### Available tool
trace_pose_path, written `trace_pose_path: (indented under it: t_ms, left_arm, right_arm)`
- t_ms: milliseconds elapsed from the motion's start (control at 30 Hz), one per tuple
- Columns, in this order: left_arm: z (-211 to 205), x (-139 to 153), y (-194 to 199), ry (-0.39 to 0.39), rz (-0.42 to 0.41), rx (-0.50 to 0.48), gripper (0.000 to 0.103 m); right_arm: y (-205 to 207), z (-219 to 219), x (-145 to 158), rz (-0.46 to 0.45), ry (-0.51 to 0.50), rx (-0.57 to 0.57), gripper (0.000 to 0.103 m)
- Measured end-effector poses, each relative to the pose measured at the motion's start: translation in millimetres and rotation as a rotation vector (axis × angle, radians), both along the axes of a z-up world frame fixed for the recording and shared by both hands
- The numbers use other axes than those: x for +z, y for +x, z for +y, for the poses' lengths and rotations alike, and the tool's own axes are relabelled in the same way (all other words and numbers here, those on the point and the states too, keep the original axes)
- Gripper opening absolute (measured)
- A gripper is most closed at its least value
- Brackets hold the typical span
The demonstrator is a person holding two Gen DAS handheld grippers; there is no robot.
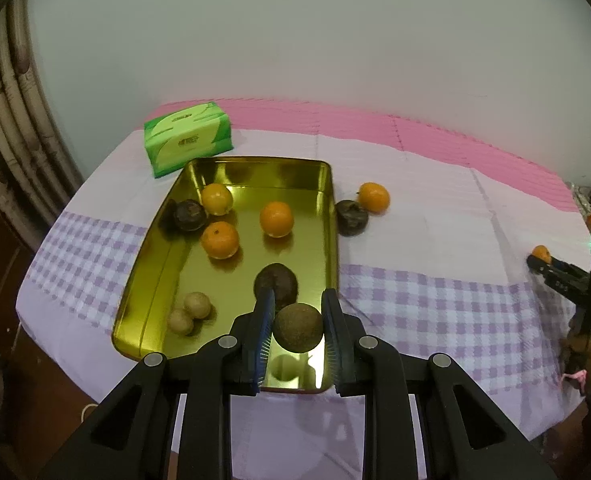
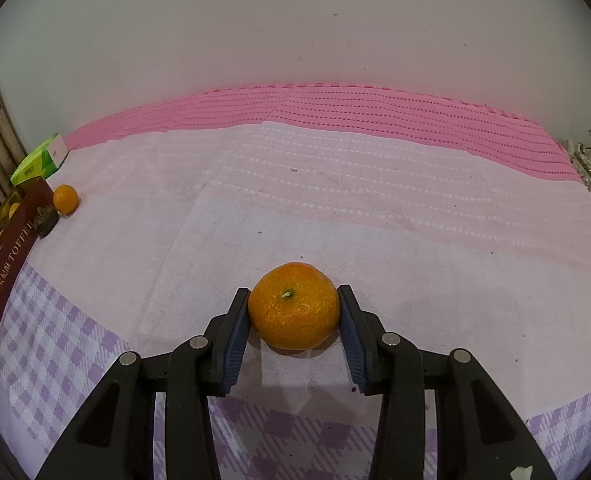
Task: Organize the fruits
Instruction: 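Carry the stemmed fruit into the tray and open left while right holds the orange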
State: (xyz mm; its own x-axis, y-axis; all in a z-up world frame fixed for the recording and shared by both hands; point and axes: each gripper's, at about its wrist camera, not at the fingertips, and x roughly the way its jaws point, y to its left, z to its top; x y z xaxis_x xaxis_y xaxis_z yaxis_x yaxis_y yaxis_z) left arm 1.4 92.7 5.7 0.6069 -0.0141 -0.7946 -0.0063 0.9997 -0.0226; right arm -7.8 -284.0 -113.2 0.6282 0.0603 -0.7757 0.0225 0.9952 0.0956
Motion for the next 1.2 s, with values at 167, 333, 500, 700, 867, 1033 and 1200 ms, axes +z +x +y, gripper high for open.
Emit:
trace_pose_path:
  t_ms: [167, 333, 500, 700, 867, 1033, 1200]
  left_arm:
    - [7.5, -7.1, 4.7, 0.015, 0.013, 0.023, 0.025]
    - [13.3, -13.1, 7.4, 0.023, 0.022, 0.038, 0.025]
    - [17.5, -17.0, 10.1, 0.024, 0.035, 0.046, 0.025]
    - [29.5, -20.2, 15.4, 0.007, 0.049, 0.074, 0.025]
    - [54.8, -21.3, 20.9, -0.009, 0.052, 0.146, 0.025]
    - [82.3, -25.9, 26.9, -0.018, 0.064, 0.227, 0.025]
    - [87.7, -32.5, 28.9, -0.036, 0.086, 0.238, 0.025]
  right_arm:
    - [0.1, 0.0, 0.0, 0.0, 0.0, 0.0, 0.04]
    - [0.0, 0.2, 0.0, 0.0, 0.0, 0.0, 0.04]
    - [-0.1, 0.2, 0.0, 0.0, -0.002, 0.0, 0.04]
    - [0.5, -0.1, -0.3, 0.002, -0.009, 0.001, 0.04]
    - [0.2, 0.2, -0.2, 0.002, -0.01, 0.001, 0.04]
    - [0.0, 0.1, -0.1, 0.002, -0.01, 0.001, 0.04]
    - [0.1, 0.9, 0.3, 0.001, -0.007, 0.0, 0.04]
